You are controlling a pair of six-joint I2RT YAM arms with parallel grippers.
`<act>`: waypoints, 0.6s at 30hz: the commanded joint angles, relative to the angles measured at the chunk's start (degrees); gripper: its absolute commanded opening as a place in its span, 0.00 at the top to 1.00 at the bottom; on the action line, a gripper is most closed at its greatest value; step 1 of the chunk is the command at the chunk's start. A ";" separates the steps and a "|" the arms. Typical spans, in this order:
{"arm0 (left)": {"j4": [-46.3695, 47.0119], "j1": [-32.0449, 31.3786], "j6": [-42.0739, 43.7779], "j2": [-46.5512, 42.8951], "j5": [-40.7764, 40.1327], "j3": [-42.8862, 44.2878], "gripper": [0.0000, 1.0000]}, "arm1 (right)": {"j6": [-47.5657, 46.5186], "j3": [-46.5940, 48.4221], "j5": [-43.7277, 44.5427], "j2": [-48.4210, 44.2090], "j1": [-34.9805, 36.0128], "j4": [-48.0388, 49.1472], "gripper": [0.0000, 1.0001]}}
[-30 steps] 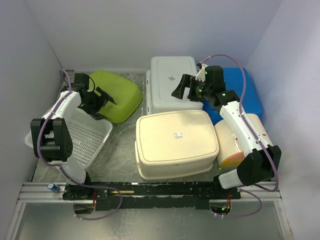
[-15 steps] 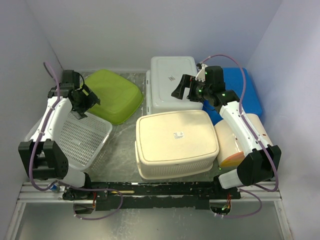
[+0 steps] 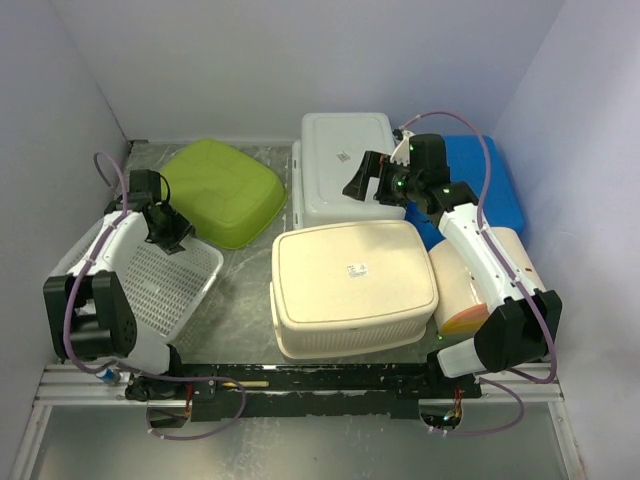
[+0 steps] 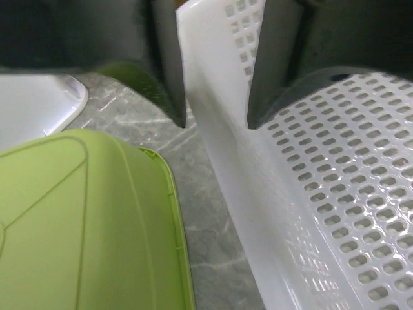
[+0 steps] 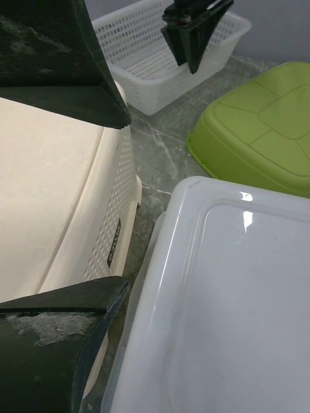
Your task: Turn the large container upside down
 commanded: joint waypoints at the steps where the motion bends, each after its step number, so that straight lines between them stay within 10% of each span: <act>1: 0.90 -1.05 -2.72 -6.99 2.94 -3.91 0.54 | -0.90 -0.28 0.03 -0.63 0.21 0.88 0.00; 8: 0.37 -7.02 -10.90 -15.39 6.30 -8.51 0.92 | -2.73 2.92 -0.69 2.40 0.17 -0.61 0.00; 18: -5.30 -17.05 -17.94 -22.76 3.15 1.87 0.93 | -3.31 7.85 -3.30 5.49 0.16 -1.28 0.00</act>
